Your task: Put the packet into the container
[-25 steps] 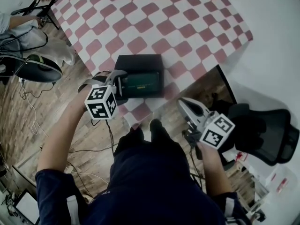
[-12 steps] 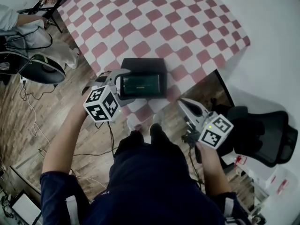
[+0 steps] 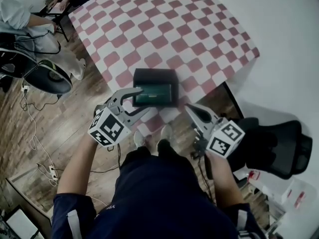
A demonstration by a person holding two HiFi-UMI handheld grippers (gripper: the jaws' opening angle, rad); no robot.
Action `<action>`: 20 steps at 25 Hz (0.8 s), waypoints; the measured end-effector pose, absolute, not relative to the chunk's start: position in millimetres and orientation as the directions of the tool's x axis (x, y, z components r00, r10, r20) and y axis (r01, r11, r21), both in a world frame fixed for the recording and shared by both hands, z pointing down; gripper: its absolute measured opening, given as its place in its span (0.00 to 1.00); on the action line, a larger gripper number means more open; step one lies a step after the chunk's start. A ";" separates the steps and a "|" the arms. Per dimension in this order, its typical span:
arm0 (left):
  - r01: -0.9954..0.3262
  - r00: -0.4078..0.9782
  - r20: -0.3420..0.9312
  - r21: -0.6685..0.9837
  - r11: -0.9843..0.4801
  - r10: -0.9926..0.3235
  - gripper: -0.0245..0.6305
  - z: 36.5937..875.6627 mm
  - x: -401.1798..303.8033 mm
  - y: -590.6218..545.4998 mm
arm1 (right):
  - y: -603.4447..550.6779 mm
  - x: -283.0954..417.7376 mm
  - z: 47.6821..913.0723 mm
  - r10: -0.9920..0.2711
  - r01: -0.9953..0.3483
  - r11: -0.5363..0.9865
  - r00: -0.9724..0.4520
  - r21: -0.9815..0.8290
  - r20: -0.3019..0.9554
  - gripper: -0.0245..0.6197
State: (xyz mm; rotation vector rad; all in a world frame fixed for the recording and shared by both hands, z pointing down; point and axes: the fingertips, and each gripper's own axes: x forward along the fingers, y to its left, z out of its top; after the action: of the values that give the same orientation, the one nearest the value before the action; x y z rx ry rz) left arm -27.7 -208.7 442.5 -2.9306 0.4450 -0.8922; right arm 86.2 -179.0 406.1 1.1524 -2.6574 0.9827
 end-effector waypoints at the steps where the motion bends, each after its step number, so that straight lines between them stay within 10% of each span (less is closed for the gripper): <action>1: -0.285 0.806 0.508 -0.115 -0.952 -0.303 0.35 433.9 -29.4 -206.7 | -177.9 82.6 403.0 -0.625 -0.681 0.519 -0.714 -0.516 0.314 0.06; 20: -0.559 0.823 0.238 0.170 -0.812 -0.516 0.07 377.7 -74.5 -172.7 | -155.2 37.6 374.7 -0.616 -0.702 0.625 -0.712 -0.341 0.337 0.06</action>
State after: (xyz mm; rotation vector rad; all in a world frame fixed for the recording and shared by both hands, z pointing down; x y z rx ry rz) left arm -74.5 -172.7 377.7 -3.2203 0.9639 -0.3074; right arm 37.6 -155.2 374.7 1.0907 -2.6591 0.6783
